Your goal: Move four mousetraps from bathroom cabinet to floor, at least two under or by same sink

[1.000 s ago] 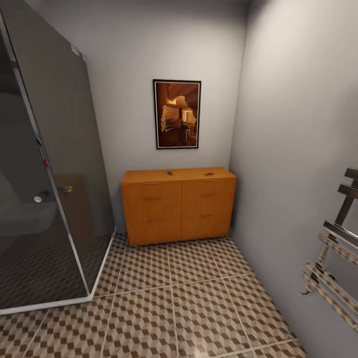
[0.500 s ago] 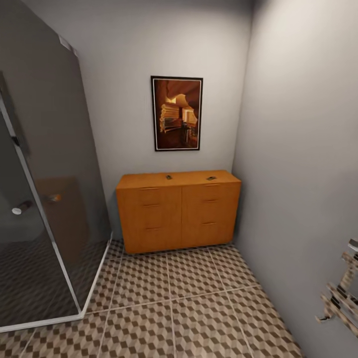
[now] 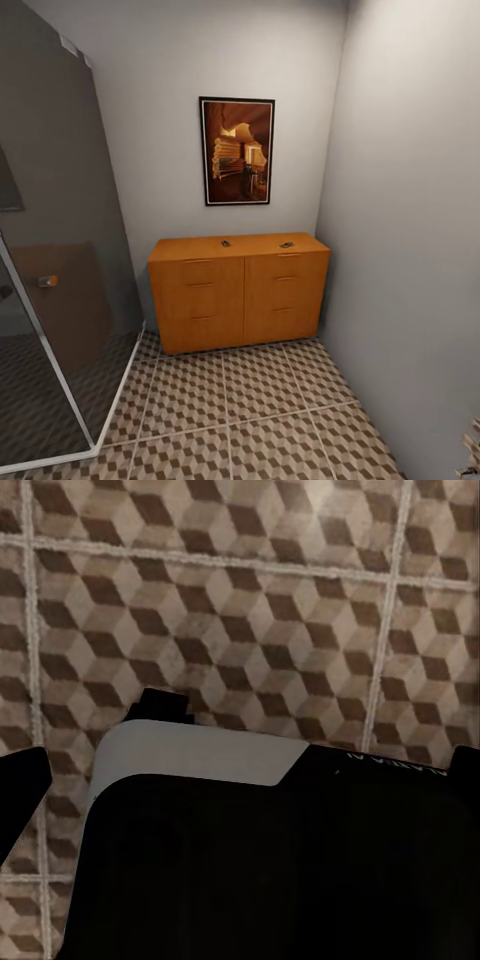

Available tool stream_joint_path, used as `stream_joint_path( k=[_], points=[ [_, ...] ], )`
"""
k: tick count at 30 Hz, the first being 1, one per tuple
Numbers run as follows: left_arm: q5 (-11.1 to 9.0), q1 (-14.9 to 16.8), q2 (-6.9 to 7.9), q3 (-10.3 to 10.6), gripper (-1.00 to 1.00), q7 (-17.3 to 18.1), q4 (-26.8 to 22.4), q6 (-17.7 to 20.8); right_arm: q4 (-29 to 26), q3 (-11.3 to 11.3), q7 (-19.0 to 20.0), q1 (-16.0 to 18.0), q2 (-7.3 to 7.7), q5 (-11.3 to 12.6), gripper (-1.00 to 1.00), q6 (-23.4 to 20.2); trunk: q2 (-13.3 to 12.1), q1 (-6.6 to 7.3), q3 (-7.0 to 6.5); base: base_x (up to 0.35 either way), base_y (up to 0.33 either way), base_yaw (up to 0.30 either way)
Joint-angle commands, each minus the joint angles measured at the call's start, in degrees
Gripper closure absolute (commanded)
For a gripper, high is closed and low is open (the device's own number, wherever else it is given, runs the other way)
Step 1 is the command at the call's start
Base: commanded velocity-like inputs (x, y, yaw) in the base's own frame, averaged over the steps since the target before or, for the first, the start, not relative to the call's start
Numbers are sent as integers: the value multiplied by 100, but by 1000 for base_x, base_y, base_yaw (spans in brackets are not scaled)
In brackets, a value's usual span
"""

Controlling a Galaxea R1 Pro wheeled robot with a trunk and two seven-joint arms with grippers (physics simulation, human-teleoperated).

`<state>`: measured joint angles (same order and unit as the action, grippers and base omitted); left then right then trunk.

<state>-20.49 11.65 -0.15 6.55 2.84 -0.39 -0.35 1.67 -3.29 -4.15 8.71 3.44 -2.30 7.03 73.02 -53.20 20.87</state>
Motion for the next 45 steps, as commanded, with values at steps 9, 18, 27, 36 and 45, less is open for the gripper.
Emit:
stream_joint_path(
  k=[9,18,27,36,45],
  points=[
    [-54,5,0,48,-100,15,3,-8,18,-31,-25,8,-1,-25,-100,27,3,-3,6,329,0,0],
    [-52,4,-2,48,-100,15,3,-8,18,-31,-25,8,-1,-25,-100,31,3,-3,6,329,0,0],
    [-52,4,-1,48,-100,15,3,-14,18,-31,-25,8,-1,-25,-100,35,3,-3,6,329,0,0],
    [-52,4,2,48,-100,15,3,-17,18,-31,-25,8,-1,-22,-100,40,3,-3,6,329,0,0],
    [-52,4,6,48,-100,15,3,-25,18,-25,-25,8,-6,-9,-100,31,3,-3,6,284,0,-89]
  ],
)
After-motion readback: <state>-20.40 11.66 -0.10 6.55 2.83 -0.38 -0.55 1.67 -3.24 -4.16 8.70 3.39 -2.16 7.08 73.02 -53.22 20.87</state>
